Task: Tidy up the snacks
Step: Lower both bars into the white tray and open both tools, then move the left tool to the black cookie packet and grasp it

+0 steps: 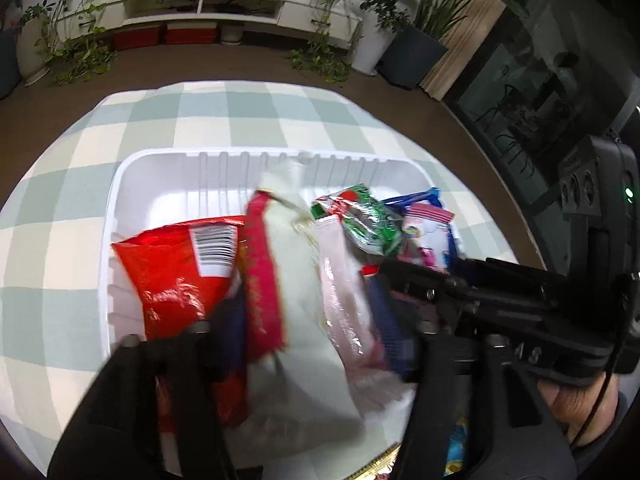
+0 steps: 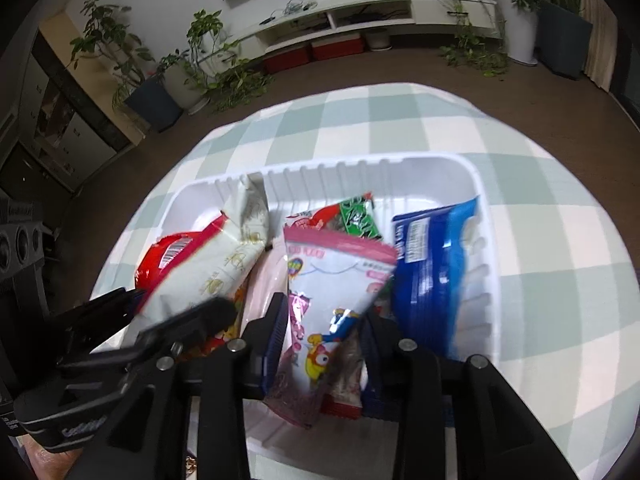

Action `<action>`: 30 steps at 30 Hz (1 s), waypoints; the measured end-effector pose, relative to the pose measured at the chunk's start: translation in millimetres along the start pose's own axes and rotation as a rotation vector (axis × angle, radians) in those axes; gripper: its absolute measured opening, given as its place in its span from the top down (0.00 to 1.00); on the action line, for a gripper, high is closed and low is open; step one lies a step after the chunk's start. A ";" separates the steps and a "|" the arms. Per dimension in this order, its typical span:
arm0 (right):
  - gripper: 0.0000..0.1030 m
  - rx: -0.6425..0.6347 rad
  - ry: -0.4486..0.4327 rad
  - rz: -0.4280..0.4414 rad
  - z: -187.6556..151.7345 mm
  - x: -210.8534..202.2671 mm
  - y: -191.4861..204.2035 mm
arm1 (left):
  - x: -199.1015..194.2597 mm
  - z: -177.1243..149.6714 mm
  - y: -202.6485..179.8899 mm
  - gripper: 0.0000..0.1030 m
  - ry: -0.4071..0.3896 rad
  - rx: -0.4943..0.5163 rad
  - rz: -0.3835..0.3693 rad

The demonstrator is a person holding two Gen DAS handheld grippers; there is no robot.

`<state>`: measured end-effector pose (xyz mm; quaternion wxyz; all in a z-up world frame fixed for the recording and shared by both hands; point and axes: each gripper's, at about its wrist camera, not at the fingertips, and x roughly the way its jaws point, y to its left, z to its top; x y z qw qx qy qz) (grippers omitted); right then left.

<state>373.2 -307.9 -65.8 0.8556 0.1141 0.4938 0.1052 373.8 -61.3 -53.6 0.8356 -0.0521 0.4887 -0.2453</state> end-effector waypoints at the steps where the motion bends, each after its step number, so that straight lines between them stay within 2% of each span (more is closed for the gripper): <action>1: 0.55 0.001 -0.008 -0.003 0.2 -4.1 -1.1 | -3.8 -1.2 -2.5 0.33 -0.004 0.008 0.008; 2: 0.52 0.001 -0.019 -0.004 -0.2 -9.2 -1.9 | -7.4 -2.6 -4.7 0.29 -0.008 0.014 0.015; 7: 0.44 0.003 -0.059 0.023 -6.6 -35.8 -1.5 | -38.6 -14.0 -15.4 0.26 -0.042 0.031 0.006; 9: 0.38 0.017 -0.080 0.048 -12.3 -50.2 -1.0 | -58.0 -19.5 -17.7 0.20 -0.064 0.032 0.005; 11: 0.31 0.033 -0.107 0.086 -21.7 -67.6 -0.4 | -78.2 -26.7 -19.6 0.09 -0.088 0.043 -0.002; 14: 0.25 0.056 -0.149 0.135 -42.7 -93.8 0.3 | -107.6 -40.8 -18.6 0.00 -0.121 0.050 0.009; 19: 0.22 0.083 -0.190 0.209 -88.8 -127.6 3.0 | -151.0 -75.7 -11.6 0.00 -0.163 0.095 0.036; 23: 0.21 0.102 -0.218 0.224 -131.3 -144.0 2.2 | -172.8 -108.6 -1.9 0.00 -0.163 0.127 0.103; 26: 0.21 0.131 -0.237 0.226 -163.6 -147.7 0.6 | -173.3 -131.7 10.6 0.00 -0.122 0.114 0.145; 28: 0.23 0.157 -0.258 0.221 -183.9 -147.8 -2.9 | -167.1 -142.6 18.2 0.00 -0.092 0.095 0.145; 30: 0.32 0.180 -0.279 0.202 -198.2 -145.2 -6.8 | -150.7 -152.2 23.8 0.00 -0.039 0.079 0.166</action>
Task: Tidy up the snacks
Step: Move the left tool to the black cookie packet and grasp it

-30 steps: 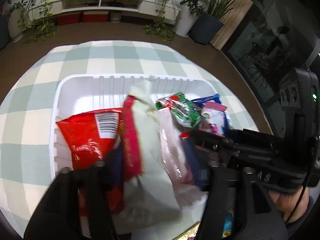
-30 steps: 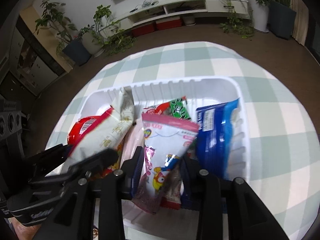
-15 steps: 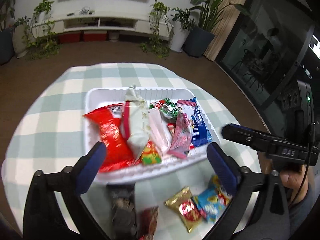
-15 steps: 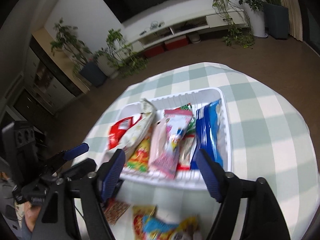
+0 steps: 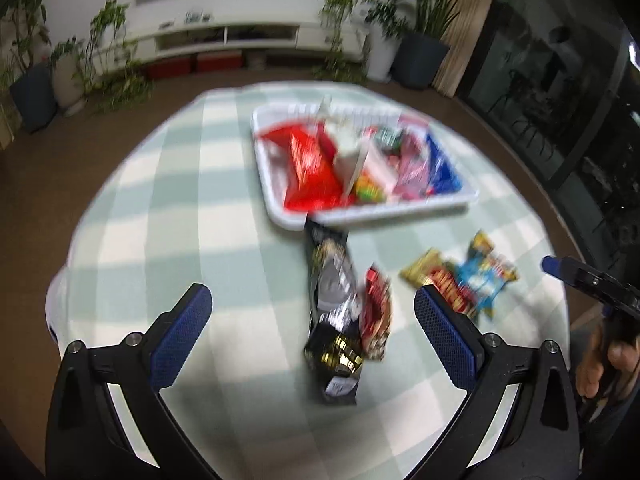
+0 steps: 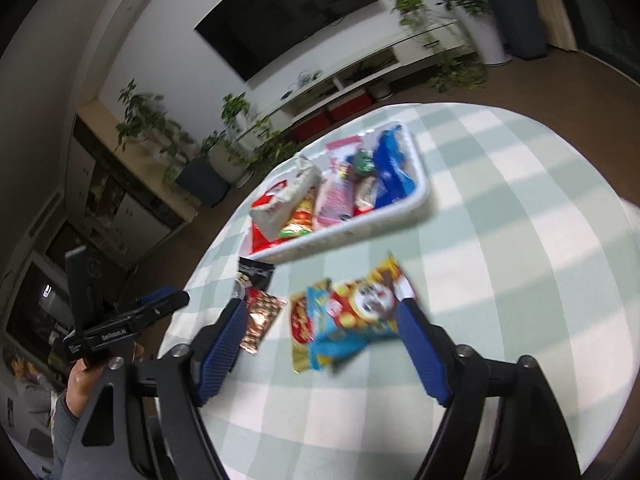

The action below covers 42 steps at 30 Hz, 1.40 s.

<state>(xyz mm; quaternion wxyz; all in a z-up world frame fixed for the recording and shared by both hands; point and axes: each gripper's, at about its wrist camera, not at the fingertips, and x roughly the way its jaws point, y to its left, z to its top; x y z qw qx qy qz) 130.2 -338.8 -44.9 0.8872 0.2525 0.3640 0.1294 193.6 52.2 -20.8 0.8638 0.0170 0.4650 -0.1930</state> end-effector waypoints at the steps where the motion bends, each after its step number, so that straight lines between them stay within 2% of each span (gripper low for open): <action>1: 0.38 -0.001 0.011 -0.015 -5.0 2.6 -1.5 | 6.3 -2.3 0.3 0.00 0.018 0.001 0.011; 2: 0.41 -0.004 0.025 -0.021 -6.8 4.7 -1.7 | 14.3 -5.5 1.0 0.00 0.042 0.002 0.031; 9: 0.41 -0.068 0.041 -0.024 -15.1 8.3 4.7 | 39.8 -6.2 7.8 0.00 0.087 -0.006 0.091; 16: 0.41 -0.062 0.047 -0.037 -21.1 11.2 -1.1 | 53.6 0.1 3.0 0.00 0.111 0.028 0.104; 22: 0.41 -0.076 0.049 -0.035 -24.0 12.3 -1.1 | 76.4 7.0 0.5 0.01 0.166 0.062 0.115; 24: 0.41 -0.077 0.050 -0.037 -23.9 13.4 -1.5 | 80.3 8.2 1.4 0.06 0.168 0.069 0.118; 26: 0.41 -0.073 0.052 -0.031 -24.3 13.4 -1.7 | 84.8 8.0 1.8 0.19 0.179 0.073 0.113; 30: 0.41 -0.071 0.055 -0.029 -24.7 14.2 -2.4 | 88.9 6.3 -6.5 0.32 0.181 0.115 0.112; 35: 0.41 -0.067 0.063 -0.046 -26.4 16.9 -3.7 | 87.1 5.8 -20.3 0.71 0.167 0.162 0.090; 39: 0.37 -0.051 0.072 -0.052 -27.4 19.2 -7.8 | 84.4 1.5 -24.2 0.74 0.159 0.171 0.078; 42: 0.30 0.001 0.091 -0.028 -27.6 21.3 -13.9 | 78.4 -3.7 -20.5 0.76 0.155 0.152 0.046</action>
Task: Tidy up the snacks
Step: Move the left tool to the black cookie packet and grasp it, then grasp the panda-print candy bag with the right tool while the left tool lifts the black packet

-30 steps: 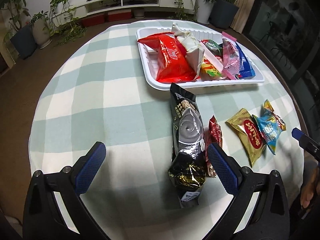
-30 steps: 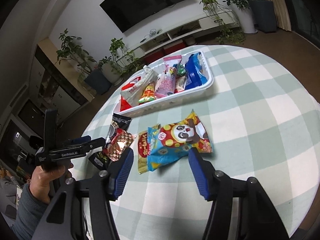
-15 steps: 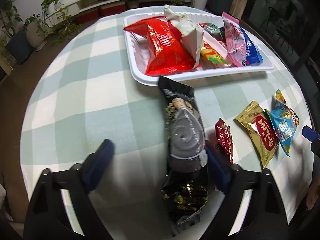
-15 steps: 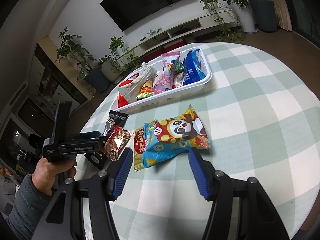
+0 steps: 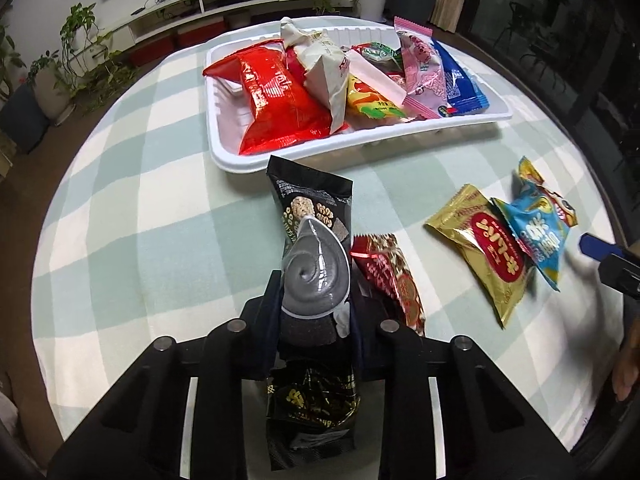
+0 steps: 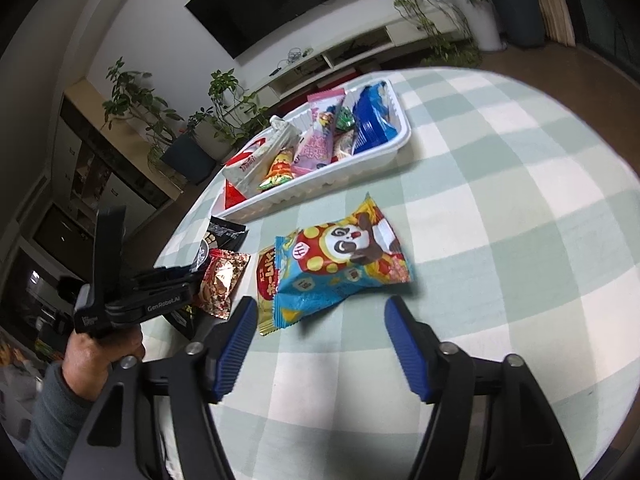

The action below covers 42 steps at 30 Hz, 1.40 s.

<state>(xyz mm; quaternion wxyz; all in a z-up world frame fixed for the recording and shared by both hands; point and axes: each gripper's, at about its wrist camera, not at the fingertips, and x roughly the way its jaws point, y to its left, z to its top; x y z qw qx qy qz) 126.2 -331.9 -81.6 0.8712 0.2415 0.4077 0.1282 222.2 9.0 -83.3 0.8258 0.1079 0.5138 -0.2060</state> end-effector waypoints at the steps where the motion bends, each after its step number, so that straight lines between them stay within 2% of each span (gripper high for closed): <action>1: 0.29 0.017 0.008 0.012 -0.4 0.9 -1.6 | -2.1 -3.2 0.3 0.76 -0.003 -0.005 -0.009; 3: 0.28 0.031 0.028 0.016 -0.2 3.8 -2.0 | -7.5 -12.2 4.6 0.76 -0.016 -0.029 -0.031; 6: 0.27 0.002 0.029 -0.027 2.9 4.4 1.3 | -17.6 -28.3 12.5 0.76 -0.049 -0.087 -0.063; 8: 0.21 0.019 0.050 -0.046 6.9 6.9 0.1 | -23.8 -38.0 16.0 0.76 -0.072 -0.117 -0.072; 10: 0.21 0.076 0.094 -0.048 8.7 12.0 -3.9 | -31.4 -48.9 17.4 0.76 -0.096 -0.146 -0.085; 12: 0.21 0.174 0.138 -0.001 10.4 19.5 -10.3 | -36.4 -58.0 16.8 0.76 -0.107 -0.162 -0.101; 15: 0.21 0.272 0.175 0.007 14.4 29.4 -13.7 | -40.4 -68.5 13.9 0.76 -0.117 -0.172 -0.123; 20: 0.20 0.308 0.181 -0.021 29.8 45.0 -8.5 | -42.0 -76.9 13.1 0.76 -0.131 -0.190 -0.147; 27: 0.20 0.181 0.134 -0.158 65.4 68.5 -1.9 | -42.6 -82.9 17.9 0.76 -0.148 -0.214 -0.180; 30: 0.20 0.130 0.149 -0.210 69.3 73.0 3.0 | -41.2 -83.0 17.7 0.76 -0.153 -0.215 -0.180; 33: 0.20 -0.003 0.171 -0.288 65.4 82.6 18.8 | -40.6 -82.4 16.5 0.76 -0.155 -0.209 -0.174; 39: 0.27 -0.181 0.163 -0.432 55.7 95.5 35.7 | -40.2 -82.6 11.9 0.76 -0.162 -0.186 -0.148; 42: 0.38 -0.242 0.161 -0.483 53.1 97.7 40.0 | -40.1 -82.7 8.6 0.76 -0.164 -0.171 -0.133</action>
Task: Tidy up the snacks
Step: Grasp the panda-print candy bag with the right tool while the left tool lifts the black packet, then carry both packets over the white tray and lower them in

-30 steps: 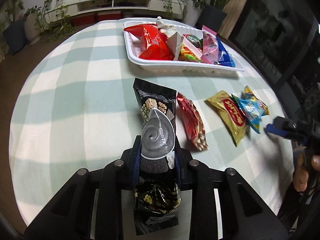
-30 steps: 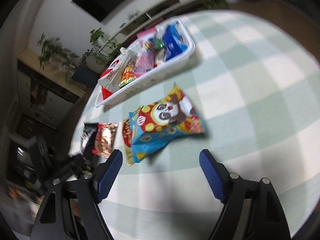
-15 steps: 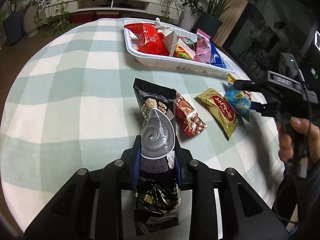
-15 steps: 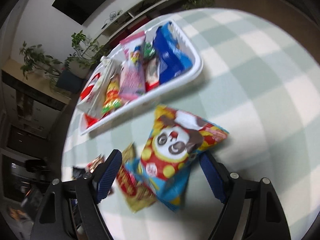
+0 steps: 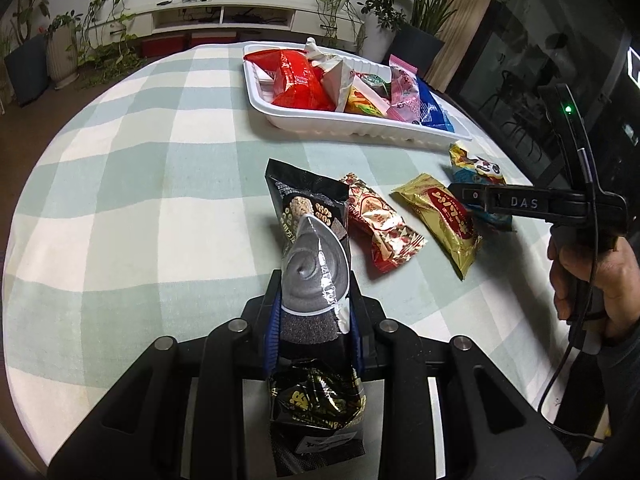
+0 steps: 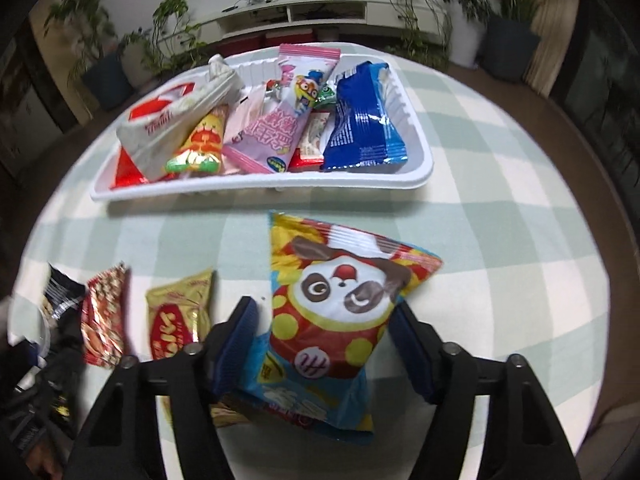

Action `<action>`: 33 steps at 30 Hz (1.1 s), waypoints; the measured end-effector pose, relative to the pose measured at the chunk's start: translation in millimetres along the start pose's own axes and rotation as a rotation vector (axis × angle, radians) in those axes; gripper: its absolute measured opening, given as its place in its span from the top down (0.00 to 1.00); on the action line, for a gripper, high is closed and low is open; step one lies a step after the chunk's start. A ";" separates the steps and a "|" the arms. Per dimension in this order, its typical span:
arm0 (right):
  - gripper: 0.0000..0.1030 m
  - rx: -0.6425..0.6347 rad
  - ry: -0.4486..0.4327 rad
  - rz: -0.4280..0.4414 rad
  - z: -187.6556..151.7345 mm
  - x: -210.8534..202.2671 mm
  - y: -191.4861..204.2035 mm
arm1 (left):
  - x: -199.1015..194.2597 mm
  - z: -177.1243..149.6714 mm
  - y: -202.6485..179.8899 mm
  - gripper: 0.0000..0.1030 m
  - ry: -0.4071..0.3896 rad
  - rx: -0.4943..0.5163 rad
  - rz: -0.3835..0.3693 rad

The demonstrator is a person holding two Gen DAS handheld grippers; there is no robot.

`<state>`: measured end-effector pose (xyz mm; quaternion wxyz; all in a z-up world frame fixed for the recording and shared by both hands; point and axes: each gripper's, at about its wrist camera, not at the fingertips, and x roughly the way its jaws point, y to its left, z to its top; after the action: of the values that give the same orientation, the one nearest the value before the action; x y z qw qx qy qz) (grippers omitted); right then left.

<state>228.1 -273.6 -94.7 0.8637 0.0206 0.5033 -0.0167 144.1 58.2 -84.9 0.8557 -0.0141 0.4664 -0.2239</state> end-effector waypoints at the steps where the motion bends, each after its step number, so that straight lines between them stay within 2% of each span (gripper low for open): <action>1: 0.41 -0.025 -0.007 -0.017 -1.1 -0.1 0.7 | 0.2 0.0 -0.1 0.76 0.000 0.001 0.001; 5: 0.60 -0.029 -0.015 -0.018 -0.7 -3.4 -4.0 | 0.3 0.2 0.2 0.76 -0.002 0.003 0.003; 10: 0.61 0.047 -0.017 0.074 -4.4 -12.0 -28.3 | -1.7 0.2 2.7 0.77 -0.006 -0.020 -0.011; 15: 0.61 0.138 -0.070 0.153 -21.6 -31.5 -53.8 | -15.2 1.4 13.4 0.77 -0.046 -0.079 -0.036; 20: 0.61 0.252 -0.109 0.222 -23.0 -45.9 -85.5 | -33.6 6.3 27.3 0.77 -0.087 -0.136 -0.073; 23: 0.61 0.311 -0.127 0.230 -15.2 -51.1 -105.7 | -48.5 19.4 38.2 0.77 -0.121 -0.163 -0.077; 27: 0.61 0.333 -0.163 0.217 0.1 -62.3 -123.9 | -65.4 53.6 50.2 0.77 -0.167 -0.167 -0.066; 33: 0.61 0.266 -0.222 0.235 42.0 -78.9 -112.0 | -66.5 114.1 39.3 0.77 -0.191 -0.096 -0.049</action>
<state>220.2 -387.0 -7.5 0.8997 0.1909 0.3923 0.0156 219.6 98.8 23.0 0.8888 -0.0879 0.3926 -0.2197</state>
